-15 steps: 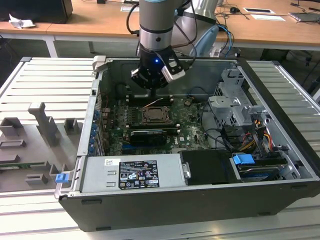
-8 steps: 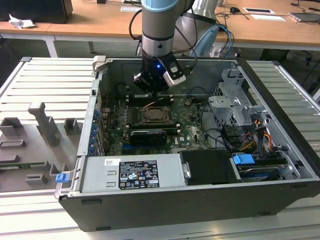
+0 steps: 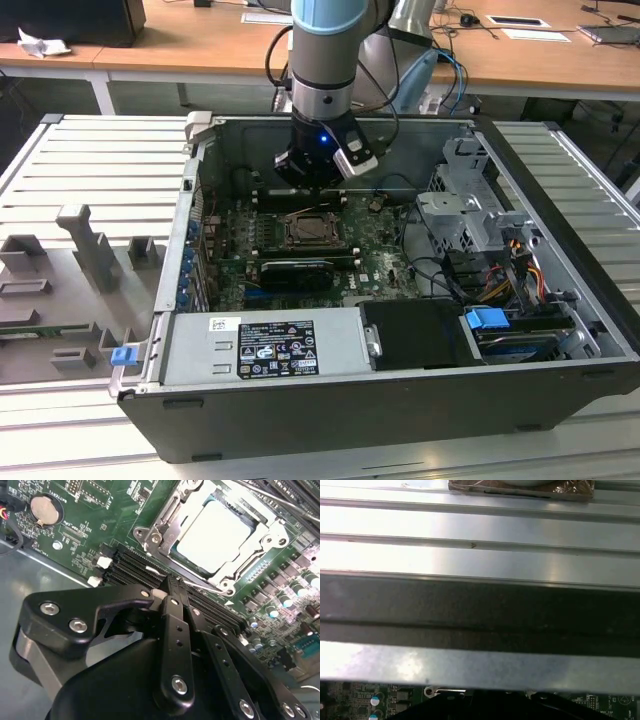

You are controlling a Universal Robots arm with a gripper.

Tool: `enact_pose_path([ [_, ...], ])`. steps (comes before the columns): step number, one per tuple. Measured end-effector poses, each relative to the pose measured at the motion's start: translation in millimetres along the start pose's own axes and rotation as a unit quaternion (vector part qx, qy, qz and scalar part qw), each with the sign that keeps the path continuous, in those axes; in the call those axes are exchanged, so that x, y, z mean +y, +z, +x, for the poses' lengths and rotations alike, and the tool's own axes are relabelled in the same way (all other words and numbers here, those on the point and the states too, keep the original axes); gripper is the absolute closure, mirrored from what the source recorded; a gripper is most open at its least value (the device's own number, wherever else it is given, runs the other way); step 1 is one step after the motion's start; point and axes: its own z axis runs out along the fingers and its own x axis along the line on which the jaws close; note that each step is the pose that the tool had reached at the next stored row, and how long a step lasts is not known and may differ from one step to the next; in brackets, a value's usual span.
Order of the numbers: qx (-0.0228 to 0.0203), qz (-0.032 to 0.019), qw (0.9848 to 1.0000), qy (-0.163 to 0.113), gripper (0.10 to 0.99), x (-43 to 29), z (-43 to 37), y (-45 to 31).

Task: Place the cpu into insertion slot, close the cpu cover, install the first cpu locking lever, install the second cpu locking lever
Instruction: 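Install the first cpu locking lever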

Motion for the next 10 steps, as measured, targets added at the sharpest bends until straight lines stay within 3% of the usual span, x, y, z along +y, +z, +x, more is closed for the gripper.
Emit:
enact_pose_path([
  [10,-0.0001,-0.0001,1.0,0.0,0.98,-0.1,-0.8,1.3],
])
